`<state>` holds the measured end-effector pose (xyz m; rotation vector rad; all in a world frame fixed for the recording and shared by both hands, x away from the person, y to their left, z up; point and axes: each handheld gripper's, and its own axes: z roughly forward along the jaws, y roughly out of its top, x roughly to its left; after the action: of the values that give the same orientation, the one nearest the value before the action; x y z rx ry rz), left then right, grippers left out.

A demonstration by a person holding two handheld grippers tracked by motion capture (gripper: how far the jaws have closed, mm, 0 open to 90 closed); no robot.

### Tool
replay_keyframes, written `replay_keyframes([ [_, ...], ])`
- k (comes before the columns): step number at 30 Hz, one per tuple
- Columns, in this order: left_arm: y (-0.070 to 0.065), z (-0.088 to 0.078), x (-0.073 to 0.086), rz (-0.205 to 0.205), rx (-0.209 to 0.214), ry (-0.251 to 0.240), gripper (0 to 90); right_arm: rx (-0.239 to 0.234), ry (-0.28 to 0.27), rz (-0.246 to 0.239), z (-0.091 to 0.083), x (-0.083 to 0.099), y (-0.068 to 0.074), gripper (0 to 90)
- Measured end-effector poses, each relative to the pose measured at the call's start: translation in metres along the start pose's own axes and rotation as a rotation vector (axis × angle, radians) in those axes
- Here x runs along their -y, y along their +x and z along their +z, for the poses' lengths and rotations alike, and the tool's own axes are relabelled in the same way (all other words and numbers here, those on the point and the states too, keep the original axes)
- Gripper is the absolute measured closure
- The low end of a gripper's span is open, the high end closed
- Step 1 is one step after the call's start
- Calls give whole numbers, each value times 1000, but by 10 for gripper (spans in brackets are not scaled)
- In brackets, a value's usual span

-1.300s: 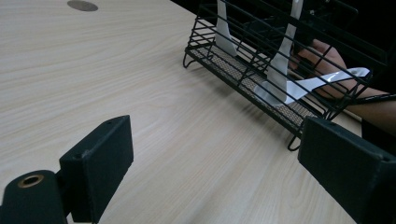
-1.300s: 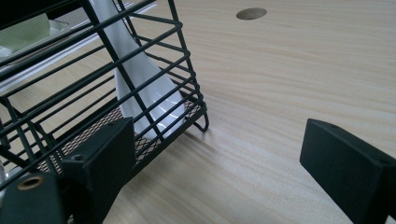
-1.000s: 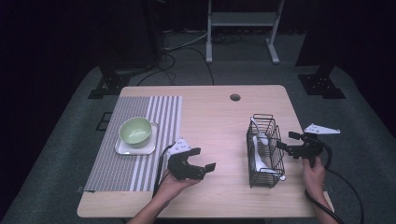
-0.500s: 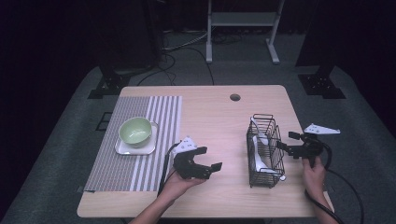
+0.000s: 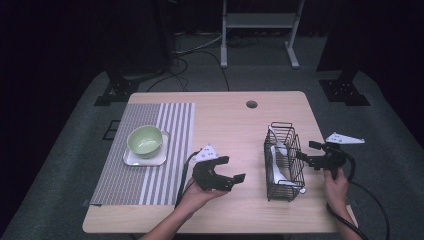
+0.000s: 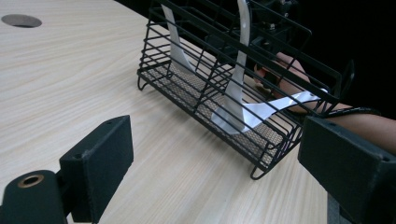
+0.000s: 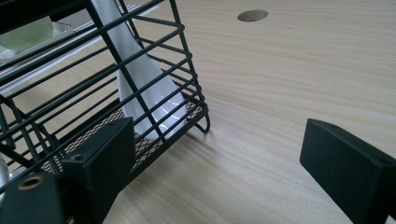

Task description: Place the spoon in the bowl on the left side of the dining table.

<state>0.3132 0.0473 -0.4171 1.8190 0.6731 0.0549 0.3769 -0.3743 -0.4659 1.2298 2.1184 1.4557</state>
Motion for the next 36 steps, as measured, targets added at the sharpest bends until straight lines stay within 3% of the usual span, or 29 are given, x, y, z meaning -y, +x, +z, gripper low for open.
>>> replay_keyframes([
  [36,-17,33,-25,2,37,-12,94,-5,-2,4,-1,0,0,94],
])
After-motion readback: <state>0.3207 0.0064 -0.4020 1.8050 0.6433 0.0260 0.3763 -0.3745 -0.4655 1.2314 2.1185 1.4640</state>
